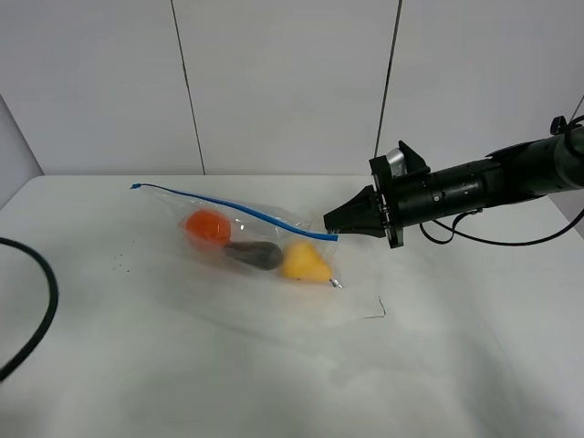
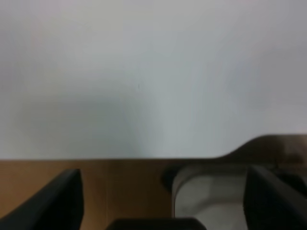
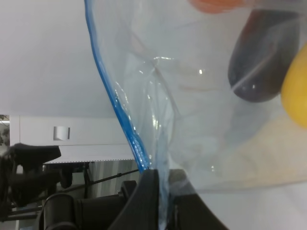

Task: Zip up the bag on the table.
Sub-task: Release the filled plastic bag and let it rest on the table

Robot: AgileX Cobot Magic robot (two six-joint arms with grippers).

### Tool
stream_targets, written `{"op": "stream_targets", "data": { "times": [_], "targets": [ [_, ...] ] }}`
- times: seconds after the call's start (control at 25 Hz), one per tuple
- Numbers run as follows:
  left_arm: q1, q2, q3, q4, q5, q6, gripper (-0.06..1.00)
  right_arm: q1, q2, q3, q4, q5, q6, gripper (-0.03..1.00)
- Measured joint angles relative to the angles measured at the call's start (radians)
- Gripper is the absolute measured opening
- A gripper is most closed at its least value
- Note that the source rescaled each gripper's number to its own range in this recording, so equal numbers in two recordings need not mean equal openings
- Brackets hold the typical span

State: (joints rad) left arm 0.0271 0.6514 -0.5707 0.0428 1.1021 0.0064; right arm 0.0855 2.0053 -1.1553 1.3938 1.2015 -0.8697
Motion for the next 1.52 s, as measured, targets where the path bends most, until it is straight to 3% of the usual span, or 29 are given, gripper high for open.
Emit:
{"op": "stream_targets", "data": {
  "times": [0.36,0.84,1.12,1.52],
  "targets": [
    [0.0,-0.273,0.076,-0.006,-0.039,0.0,0.87,0.0,0.0,0.0,0.0,0.0,0.0,0.0],
    [0.0,-0.292,0.076,-0.006,-0.039,0.0,0.87,0.0,0.0,0.0,0.0,0.0,0.0,0.0],
    [-0.057,-0.348,0.076,-0.006,-0.042,0.0,0.87,0.0,0.0,0.0,0.0,0.001,0.0,0.0],
    [-0.025,-0.512,0.076,-0.006,-0.043,0.0,0.87,0.0,0.0,0.0,0.0,0.001,0.0,0.0]
  ]
}}
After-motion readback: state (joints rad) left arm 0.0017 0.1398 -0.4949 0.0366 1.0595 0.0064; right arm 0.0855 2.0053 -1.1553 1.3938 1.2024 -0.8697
